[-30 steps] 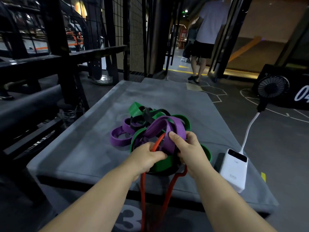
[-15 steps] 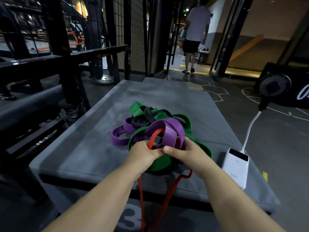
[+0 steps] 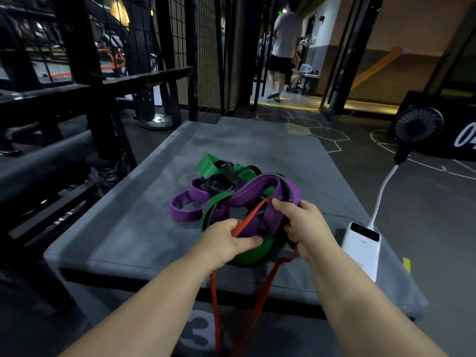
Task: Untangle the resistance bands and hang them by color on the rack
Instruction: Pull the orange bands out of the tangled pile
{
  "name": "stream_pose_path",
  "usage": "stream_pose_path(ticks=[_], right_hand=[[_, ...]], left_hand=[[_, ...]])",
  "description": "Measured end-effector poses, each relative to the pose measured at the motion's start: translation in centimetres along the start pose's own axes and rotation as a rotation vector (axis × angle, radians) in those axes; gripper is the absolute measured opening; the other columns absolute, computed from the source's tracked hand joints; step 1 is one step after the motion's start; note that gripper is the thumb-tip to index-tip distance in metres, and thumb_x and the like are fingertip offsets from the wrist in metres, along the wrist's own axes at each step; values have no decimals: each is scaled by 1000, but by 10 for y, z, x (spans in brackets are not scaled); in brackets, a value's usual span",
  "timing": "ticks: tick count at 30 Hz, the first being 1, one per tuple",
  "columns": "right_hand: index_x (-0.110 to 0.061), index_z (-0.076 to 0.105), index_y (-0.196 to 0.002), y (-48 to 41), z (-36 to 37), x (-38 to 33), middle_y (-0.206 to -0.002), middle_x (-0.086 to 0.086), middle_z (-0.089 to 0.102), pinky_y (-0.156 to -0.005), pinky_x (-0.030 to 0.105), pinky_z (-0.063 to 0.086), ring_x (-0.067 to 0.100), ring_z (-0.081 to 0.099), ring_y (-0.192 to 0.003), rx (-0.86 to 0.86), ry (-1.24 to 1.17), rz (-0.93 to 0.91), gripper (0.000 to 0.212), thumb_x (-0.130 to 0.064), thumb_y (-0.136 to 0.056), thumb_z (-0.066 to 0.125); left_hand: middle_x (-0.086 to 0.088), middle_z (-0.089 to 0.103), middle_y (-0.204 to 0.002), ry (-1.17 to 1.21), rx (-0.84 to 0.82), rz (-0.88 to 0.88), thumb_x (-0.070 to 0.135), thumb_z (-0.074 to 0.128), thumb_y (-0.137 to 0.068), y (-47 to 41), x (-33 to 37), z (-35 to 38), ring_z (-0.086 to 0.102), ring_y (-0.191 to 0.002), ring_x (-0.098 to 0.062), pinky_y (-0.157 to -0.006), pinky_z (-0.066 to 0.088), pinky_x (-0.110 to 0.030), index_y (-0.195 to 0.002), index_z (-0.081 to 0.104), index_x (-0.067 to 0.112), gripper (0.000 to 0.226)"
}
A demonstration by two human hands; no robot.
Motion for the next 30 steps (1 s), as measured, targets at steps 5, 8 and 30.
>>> stream_pose_path(ticks=[5, 8, 30], right_hand=[[-16, 49, -74, -4, 0, 1, -56, 2, 40, -33, 18, 14, 7, 23, -35, 43, -181, 31, 21, -6, -88, 60], [-11, 52, -83, -3, 9, -2, -51, -1, 46, -30, 16, 18, 5, 29, -34, -6, -280, 79, 10, -9, -89, 60], [-4, 58, -111, 18, 40, 3, -62, -11, 59, -41, 9, 36, -5, 49, -41, -318, 122, -55, 27, -18, -89, 66]], left_hand=[[8, 68, -105, 12, -26, -43, 44, 83, -69, -5, -9, 5, 64, -96, -10, -87, 49, -24, -118, 60, 25, 57], [11, 67, -111, -11, 6, -27, 39, 86, -66, -5, -7, 2, 62, -103, -10, -89, 46, -23, -120, 59, 25, 62], [0, 52, -60, 676, 138, 30, 30, 64, -89, 9, 39, -27, 35, -38, -6, -35, 18, -17, -85, 65, 15, 16]])
Point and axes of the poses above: each hand's wrist, its own y-axis away from the middle knuckle, its own z-axis out of the palm, x = y × z, the point moved 10 cm from there along -y, towards the middle knuckle
